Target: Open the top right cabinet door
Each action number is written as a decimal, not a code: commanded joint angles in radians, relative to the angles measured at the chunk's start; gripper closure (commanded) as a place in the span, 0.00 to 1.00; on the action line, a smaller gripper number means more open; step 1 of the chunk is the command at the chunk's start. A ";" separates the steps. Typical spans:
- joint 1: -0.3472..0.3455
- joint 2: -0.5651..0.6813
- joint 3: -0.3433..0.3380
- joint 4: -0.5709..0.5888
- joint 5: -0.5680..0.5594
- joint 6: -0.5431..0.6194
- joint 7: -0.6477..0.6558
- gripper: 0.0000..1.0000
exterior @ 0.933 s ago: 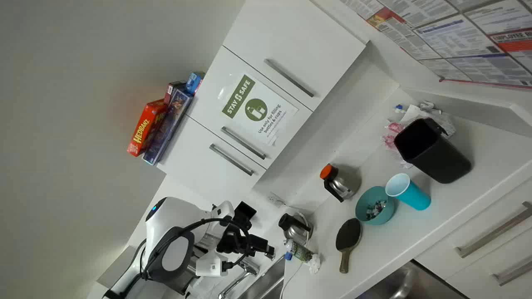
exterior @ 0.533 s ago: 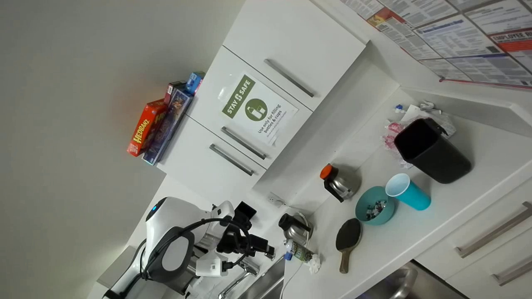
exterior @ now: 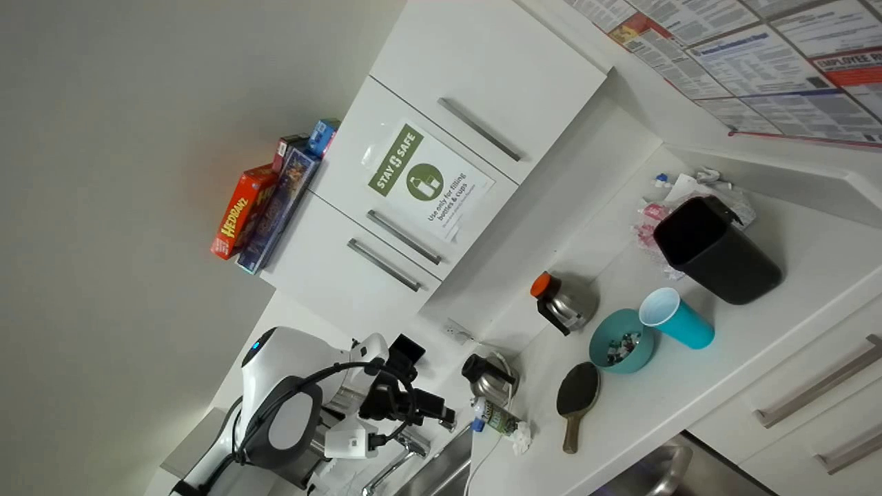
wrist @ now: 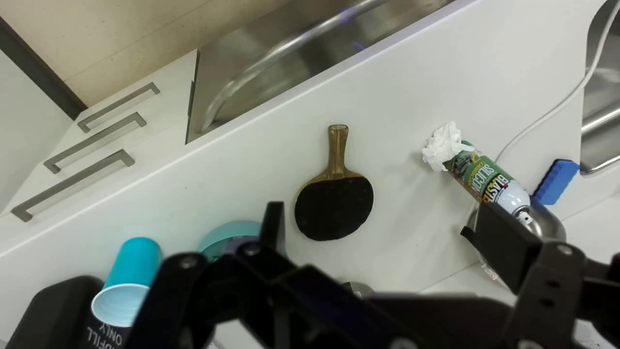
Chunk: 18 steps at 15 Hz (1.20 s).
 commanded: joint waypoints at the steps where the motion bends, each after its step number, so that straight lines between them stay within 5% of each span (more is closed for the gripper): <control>1: -0.014 0.003 0.009 0.002 0.010 -0.003 -0.009 0.00; 10: -0.009 0.004 0.013 0.003 0.013 0.016 -0.013 0.00; 18: 0.125 0.113 0.041 0.132 0.011 0.350 -0.154 0.00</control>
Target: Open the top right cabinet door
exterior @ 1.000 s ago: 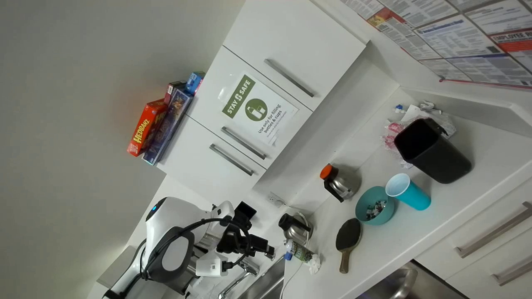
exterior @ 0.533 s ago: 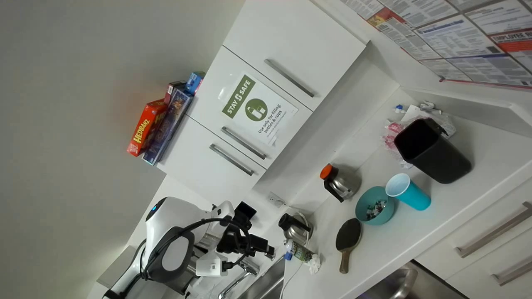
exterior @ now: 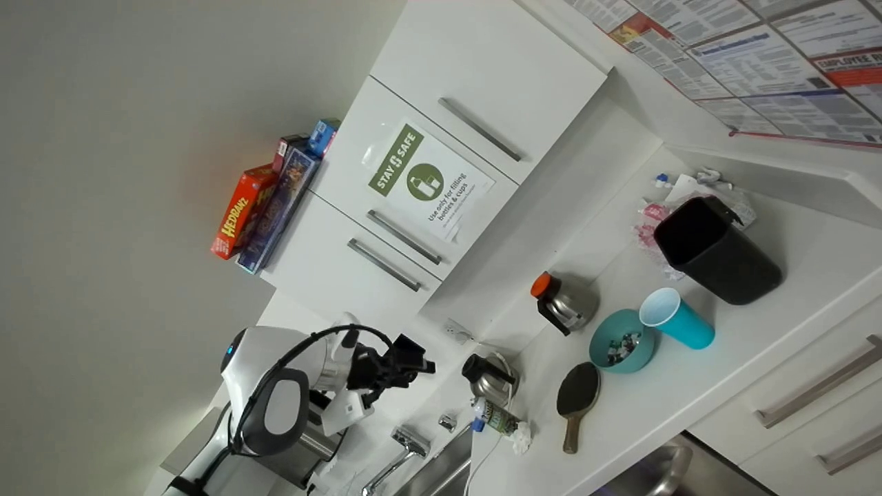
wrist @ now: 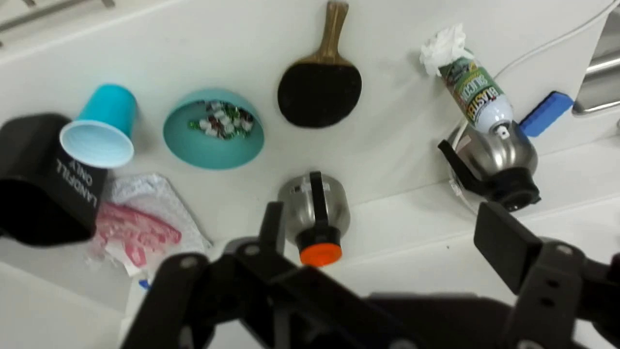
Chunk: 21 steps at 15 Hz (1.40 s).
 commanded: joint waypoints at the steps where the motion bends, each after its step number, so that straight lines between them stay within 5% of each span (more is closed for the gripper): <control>1: 0.074 0.107 -0.006 0.105 0.007 0.146 -0.105 0.00; 4: 0.116 0.187 -0.004 0.181 0.008 0.249 -0.136 0.00; 5: 0.095 0.113 0.001 0.113 0.002 0.210 -0.107 0.00; 11: 0.098 0.127 0.001 0.121 0.003 0.216 -0.107 0.00; 16: 0.106 0.225 -0.006 0.137 -0.024 0.460 -0.144 0.00; 21: 0.196 0.362 -0.066 0.199 -0.015 0.679 -0.248 0.00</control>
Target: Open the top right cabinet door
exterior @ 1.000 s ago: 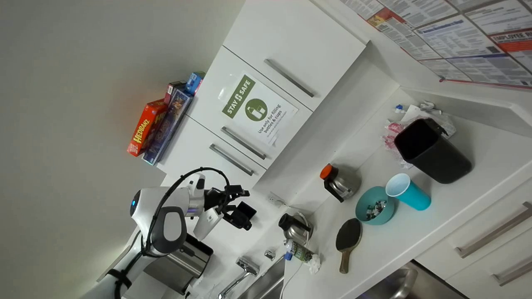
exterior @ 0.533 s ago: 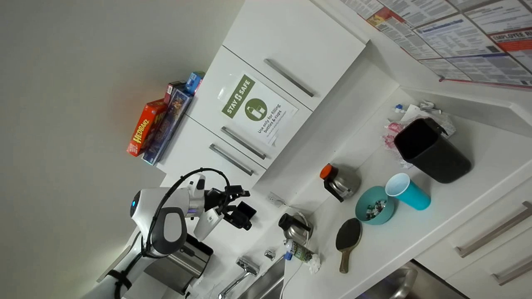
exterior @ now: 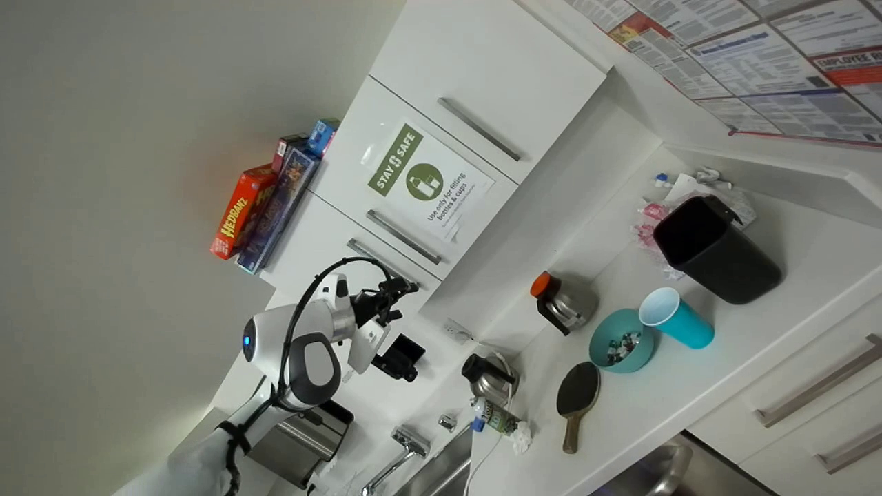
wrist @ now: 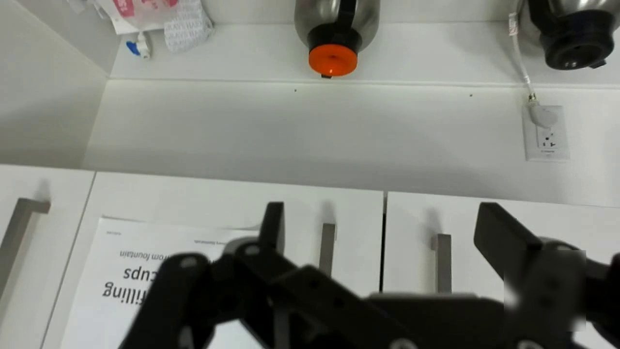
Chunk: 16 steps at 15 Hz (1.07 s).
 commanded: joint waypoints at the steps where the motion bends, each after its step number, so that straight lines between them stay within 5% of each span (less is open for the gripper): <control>1: 0.093 0.117 -0.067 0.085 0.010 0.126 -0.088 0.00; 7: 0.284 0.257 -0.214 0.223 0.059 0.277 -0.210 0.00; 16: 0.620 0.377 -0.517 0.389 0.249 0.305 -0.378 0.00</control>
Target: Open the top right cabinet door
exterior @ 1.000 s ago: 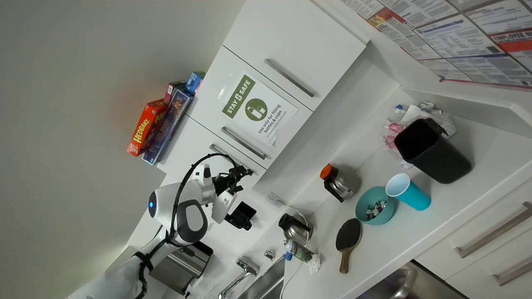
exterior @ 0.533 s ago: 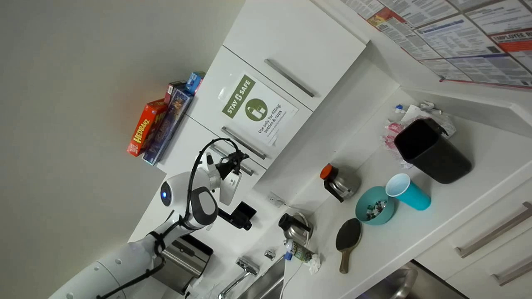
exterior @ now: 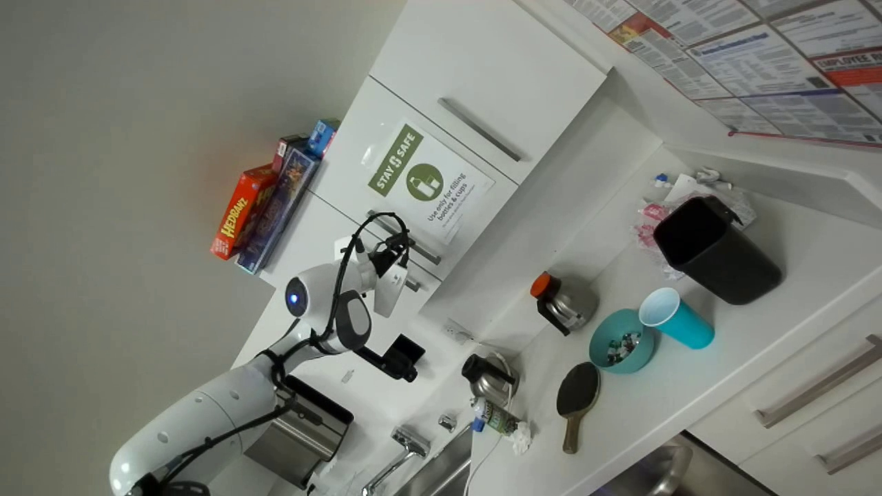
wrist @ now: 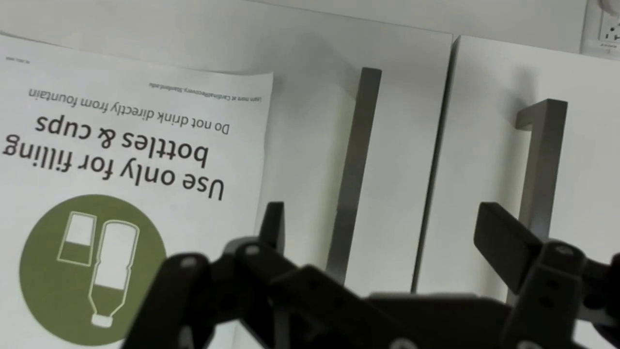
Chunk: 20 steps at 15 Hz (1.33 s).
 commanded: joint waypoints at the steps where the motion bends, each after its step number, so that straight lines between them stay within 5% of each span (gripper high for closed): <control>1: 0.115 0.049 -0.107 0.070 0.088 0.029 -0.081 0.00; 15: 0.428 0.098 -0.405 0.159 0.254 0.038 -0.202 0.00; 16: 0.447 0.101 -0.422 0.162 0.259 0.043 -0.201 0.25; 17: 0.466 0.102 -0.440 0.166 0.264 0.046 -0.203 0.26; 20: 0.521 0.102 -0.489 0.174 0.264 0.061 -0.201 0.51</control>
